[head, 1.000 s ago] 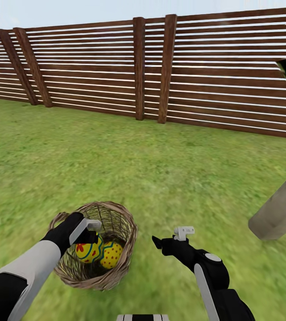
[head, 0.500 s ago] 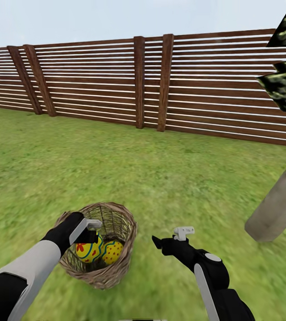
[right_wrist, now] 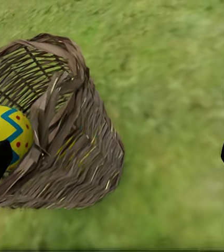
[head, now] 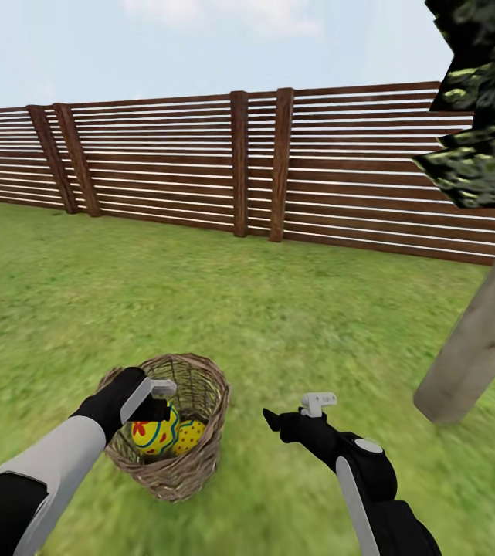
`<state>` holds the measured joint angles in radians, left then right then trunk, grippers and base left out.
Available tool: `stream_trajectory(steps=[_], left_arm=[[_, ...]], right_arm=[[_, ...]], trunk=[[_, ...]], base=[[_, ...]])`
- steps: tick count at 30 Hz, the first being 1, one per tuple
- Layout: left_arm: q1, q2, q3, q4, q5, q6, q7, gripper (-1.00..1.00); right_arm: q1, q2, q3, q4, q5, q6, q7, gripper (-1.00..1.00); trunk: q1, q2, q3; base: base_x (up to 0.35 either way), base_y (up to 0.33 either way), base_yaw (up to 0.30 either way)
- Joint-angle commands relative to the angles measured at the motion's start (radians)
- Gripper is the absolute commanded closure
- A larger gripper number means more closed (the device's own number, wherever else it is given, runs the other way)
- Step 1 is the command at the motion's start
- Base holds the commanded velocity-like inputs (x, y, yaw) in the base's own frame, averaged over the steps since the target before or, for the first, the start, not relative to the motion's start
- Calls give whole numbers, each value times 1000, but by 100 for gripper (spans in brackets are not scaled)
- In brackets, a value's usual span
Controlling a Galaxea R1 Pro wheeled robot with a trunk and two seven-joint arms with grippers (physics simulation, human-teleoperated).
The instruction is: Take the three Easter eggs out of the wicker basket on the lawn in the garden, then place them on the lawn next to a single tree (choose any tree) so that all three eggs are next to the same tree and none are left in the basket.
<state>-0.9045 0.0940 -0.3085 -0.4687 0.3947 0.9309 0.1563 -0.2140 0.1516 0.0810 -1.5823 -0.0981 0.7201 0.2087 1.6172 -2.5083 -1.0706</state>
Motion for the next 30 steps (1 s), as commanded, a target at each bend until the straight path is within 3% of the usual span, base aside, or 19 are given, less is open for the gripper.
stream_trajectory(steps=[1,5,11,21,30], left_arm=[[-1,0,-8,-2,11,3,8,100],[-1,0,-10,-4,13,20,8,100],[5,0,-45,-47,16,35,9,100],[13,5,-44,-203,15,113,14,100],[14,8,-42,-319,15,116,61,100]], right_arm=[[0,0,-1,-1,-9,5,-2,-100],[0,0,-1,-1,-9,5,-2,-100],[0,0,-1,-1,-9,5,-3,-100],[0,0,-1,-1,-9,5,-2,-100],[0,0,-1,-1,-9,5,-2,-100]], trunk=[[-1,0,3],[-3,1,19],[-5,2,42],[-10,5,80],[-14,7,115]], base=[[-132,-105,0],[-46,-37,0],[-86,-6,0],[-15,-1,0],[0,0,0]])
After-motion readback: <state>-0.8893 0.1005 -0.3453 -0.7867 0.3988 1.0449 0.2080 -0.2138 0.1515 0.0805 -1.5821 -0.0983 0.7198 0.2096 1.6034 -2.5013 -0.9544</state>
